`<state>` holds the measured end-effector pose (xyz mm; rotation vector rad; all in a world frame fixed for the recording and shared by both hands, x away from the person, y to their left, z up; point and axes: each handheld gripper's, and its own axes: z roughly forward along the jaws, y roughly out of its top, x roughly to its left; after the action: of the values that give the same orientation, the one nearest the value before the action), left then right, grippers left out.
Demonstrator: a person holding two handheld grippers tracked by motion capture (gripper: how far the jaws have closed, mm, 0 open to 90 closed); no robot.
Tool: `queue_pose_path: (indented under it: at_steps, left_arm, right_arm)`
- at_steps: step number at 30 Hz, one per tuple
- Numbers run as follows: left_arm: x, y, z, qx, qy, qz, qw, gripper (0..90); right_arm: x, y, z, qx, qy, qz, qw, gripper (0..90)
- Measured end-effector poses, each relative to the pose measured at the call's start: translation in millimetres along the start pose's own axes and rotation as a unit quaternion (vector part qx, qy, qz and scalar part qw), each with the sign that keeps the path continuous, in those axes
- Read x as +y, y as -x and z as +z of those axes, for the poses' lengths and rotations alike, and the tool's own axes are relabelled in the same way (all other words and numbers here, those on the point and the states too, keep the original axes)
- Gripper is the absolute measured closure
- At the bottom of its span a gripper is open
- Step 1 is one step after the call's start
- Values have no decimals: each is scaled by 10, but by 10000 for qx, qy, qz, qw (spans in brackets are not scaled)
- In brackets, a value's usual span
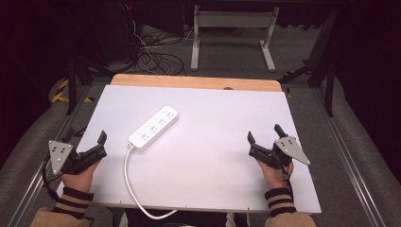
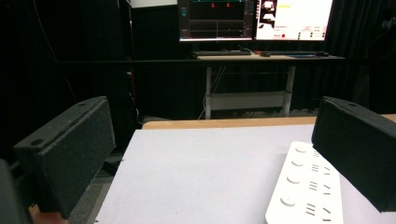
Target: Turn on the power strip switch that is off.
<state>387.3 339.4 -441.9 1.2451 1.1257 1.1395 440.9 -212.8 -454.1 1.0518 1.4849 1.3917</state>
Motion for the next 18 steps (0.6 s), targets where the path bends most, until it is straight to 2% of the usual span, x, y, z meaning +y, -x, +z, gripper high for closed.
queue_pose_path:
  at_steps: [3,11,14,17,18]
  left_arm:
    - [10,-12,-10,-11,9,9,10000,1]
    - [37,-38,7,-23,-47,-130,9999,1]
    - [60,-49,2,-92,-87,-134,9998,15]
    - [77,-54,-10,-277,-117,-108,9995,82]
    - [82,-52,-18,-381,-120,-117,9991,151]
  right_arm:
    - [4,-15,-9,21,16,-25,10000,45]
    - [-2,-16,1,45,-10,-46,10000,45]
    - [-2,-21,0,41,-19,-60,10000,45]
    - [-2,-24,-2,46,-23,-90,9999,45]
    - [-2,-25,-2,52,-25,-87,9999,45]
